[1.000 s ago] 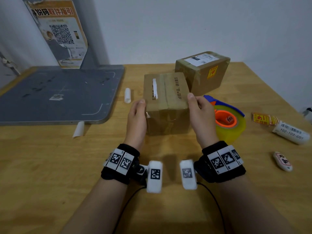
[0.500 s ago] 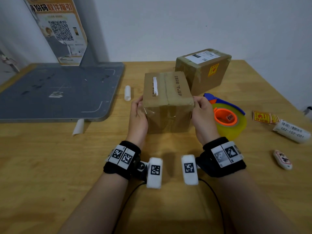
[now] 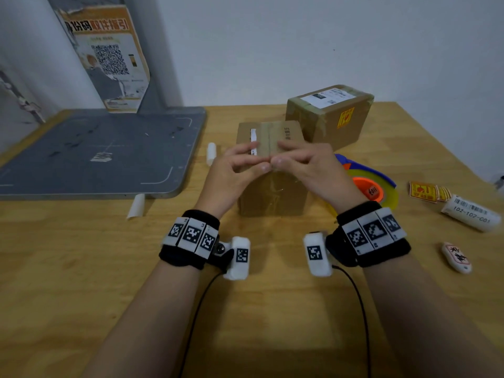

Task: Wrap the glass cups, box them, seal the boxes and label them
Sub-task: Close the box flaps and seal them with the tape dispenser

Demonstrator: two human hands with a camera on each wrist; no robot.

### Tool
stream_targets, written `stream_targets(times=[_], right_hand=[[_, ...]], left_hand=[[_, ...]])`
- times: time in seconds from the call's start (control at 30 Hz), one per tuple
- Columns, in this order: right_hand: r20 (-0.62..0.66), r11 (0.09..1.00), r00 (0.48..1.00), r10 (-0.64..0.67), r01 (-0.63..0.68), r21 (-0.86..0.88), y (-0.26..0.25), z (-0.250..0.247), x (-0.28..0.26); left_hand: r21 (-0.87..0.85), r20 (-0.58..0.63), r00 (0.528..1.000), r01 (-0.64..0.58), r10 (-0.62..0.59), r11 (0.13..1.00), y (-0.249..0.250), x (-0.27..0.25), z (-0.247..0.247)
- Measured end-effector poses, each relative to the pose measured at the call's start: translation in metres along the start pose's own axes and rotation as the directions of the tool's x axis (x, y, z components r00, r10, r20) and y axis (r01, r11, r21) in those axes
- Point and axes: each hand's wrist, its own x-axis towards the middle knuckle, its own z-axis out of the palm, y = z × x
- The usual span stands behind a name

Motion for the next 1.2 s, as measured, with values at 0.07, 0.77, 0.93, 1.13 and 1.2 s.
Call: stream_targets(times=[0.07, 0.77, 0.93, 1.13, 1.2], right_hand=[[0.026, 0.999, 0.999, -0.027, 0.025, 0.048, 0.005, 0.004, -0.001], [0.168, 0.962, 0.985, -0.035, -0.013, 0.274, 0.028, -0.039, -0.014], [0.136, 0.961, 0.991, -0.015, -0.023, 0.274, 0.025, -0.037, -0.015], [0.018, 0.985, 1.0, 0.013, -0.016, 0.171, 0.012, -0.023, -0.009], [0.007, 0.998, 1.0, 0.015, -0.016, 0.055, 0.006, -0.019, -0.006]], left_hand=[[-0.005, -0.012, 1.0, 0.007, -0.007, 1.0, -0.004, 0.004, -0.001], [-0.071, 0.144, 0.987, -0.059, 0.068, 0.996, -0.025, 0.007, -0.029], [-0.074, 0.123, 0.99, -0.065, 0.074, 0.995, -0.023, 0.005, -0.027], [-0.008, -0.104, 0.995, -0.008, 0.007, 1.0, -0.006, 0.005, 0.003], [0.053, -0.132, 0.991, -0.005, 0.012, 0.999, -0.002, 0.005, 0.009]])
